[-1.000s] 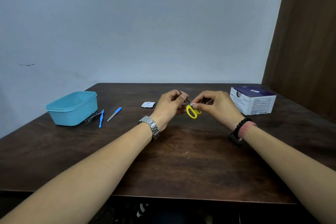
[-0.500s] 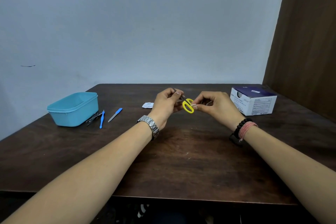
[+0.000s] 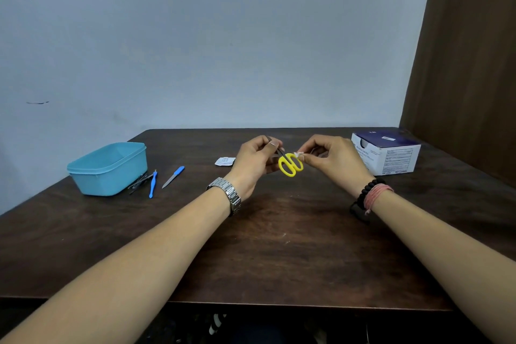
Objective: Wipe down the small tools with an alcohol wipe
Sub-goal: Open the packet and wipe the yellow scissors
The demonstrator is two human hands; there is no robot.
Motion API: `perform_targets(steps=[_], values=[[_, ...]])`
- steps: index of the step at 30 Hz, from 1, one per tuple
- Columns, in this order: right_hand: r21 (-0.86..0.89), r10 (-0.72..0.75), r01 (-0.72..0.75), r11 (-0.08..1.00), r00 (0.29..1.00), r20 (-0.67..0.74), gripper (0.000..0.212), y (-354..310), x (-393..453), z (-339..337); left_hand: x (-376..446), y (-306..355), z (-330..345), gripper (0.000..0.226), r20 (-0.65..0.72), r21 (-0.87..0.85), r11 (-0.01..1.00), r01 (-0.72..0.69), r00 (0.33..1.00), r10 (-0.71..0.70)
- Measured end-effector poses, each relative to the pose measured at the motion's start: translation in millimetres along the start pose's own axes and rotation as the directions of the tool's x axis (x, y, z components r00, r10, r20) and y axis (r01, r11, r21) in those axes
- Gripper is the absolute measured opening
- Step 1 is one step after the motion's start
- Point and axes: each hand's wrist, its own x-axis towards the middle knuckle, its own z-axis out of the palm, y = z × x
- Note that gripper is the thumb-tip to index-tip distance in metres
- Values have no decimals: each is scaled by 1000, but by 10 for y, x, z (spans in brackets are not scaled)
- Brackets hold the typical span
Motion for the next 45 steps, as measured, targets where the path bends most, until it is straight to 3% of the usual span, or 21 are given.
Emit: perform_targets(steps=[6,9,17,27,38,45], values=[[-25,-100,102,994,993,59,3,-60,-29,23,-20,-63,54,12,58,61,998,-17,998,14],[-23,-75,76,997,996,37,3,-43,-14,22,-16,-53,47,14,58,33,999,-17,998,15],[-19,-25,26,999,997,72,4,-26,-24,20,48,-21,-47,16,-69,-13,1000,-18,997,17],[56,-114,110,992,992,63,4,-109,-52,29,-18,-88,60,11,82,24,999,-29,996,26],[70,-128,120,990,983,130,4,-138,-64,40,54,-19,-63,14,-123,-31,999,-26,992,22],[46,-105,102,994,993,56,3,-101,-55,22,-9,-53,39,14,-13,17,1000,-23,1000,23]])
